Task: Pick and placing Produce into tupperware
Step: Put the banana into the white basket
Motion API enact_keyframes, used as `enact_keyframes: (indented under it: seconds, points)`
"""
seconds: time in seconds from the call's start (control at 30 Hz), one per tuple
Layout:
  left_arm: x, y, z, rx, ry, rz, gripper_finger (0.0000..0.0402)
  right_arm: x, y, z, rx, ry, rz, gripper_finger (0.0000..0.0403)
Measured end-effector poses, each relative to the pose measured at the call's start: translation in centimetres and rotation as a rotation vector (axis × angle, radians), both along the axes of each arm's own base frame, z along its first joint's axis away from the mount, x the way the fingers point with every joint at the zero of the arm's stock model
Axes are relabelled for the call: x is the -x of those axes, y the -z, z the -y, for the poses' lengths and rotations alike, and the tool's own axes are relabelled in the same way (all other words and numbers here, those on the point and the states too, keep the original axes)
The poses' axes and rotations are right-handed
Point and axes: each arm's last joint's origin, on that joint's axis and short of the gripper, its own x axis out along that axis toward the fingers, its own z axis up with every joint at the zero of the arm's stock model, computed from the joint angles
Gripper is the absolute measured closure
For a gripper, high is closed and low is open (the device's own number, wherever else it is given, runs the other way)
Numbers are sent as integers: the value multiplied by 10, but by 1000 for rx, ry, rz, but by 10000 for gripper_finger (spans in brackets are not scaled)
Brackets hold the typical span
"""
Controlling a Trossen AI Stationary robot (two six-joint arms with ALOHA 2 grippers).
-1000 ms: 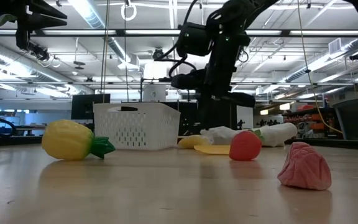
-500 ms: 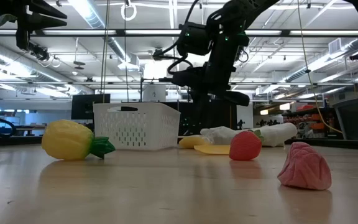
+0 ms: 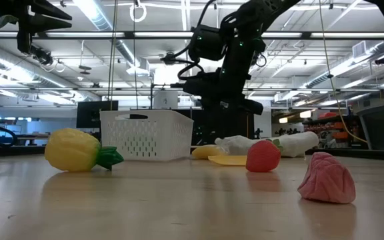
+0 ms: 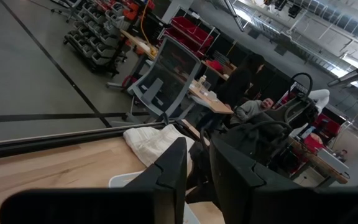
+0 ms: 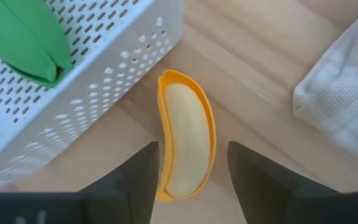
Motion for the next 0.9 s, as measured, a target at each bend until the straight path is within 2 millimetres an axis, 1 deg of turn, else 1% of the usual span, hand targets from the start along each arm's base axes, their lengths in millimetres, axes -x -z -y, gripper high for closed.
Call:
enact_keyframes:
  seconds: [0.13, 0.23, 0.5, 0.9]
  points:
    - [0, 0, 0, 0, 0, 0, 324, 0, 0, 0, -1, 2, -1, 200]
    - [0, 0, 0, 0, 0, 0, 322, 0, 0, -1, 9, -32, -8, 197]
    - [0, 0, 0, 1, 0, 1, 329, -3, 11, -2, 3, -35, -30, 196]
    - [0, 0, 0, 1, 0, 1, 327, -4, 13, -4, -1, -57, -26, 197]
